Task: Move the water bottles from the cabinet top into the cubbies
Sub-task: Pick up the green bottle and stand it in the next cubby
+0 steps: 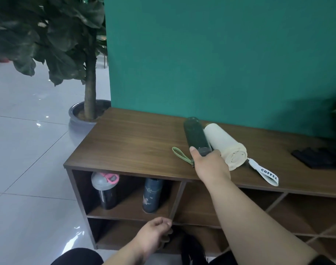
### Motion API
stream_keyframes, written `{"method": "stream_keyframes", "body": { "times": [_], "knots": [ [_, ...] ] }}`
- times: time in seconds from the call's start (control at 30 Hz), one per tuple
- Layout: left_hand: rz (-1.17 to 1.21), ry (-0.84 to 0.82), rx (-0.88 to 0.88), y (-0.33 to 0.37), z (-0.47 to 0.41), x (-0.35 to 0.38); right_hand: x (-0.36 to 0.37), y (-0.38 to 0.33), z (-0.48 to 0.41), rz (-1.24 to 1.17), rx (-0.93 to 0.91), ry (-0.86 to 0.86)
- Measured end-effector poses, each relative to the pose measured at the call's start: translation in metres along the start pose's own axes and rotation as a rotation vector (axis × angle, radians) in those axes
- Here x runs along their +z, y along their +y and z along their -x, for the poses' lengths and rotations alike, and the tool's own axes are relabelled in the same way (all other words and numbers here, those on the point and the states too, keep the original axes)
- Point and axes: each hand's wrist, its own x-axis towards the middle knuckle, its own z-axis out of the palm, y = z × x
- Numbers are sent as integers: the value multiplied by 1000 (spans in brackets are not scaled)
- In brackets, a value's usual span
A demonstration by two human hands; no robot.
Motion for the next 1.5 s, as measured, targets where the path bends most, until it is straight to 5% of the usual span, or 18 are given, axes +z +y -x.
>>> {"method": "stream_keyframes", "body": {
  "times": [0.23, 0.47, 0.8, 1.03, 1.5],
  "knots": [
    [33, 0, 7, 5, -1, -2, -20, 2, 41, -125, -137, 27],
    [113, -11, 1, 1, -14, 1, -96, 52, 102, -690, -334, 69],
    [344, -383, -126, -23, -16, 43, -37, 127, 92, -131, -341, -105],
    [541, -291, -174, -28, -35, 71, 27, 152, 70, -107, -280, -215],
    [202, 43, -64, 9, -88, 90, 57, 153, -7, -375, -136, -180]
  ]
}}
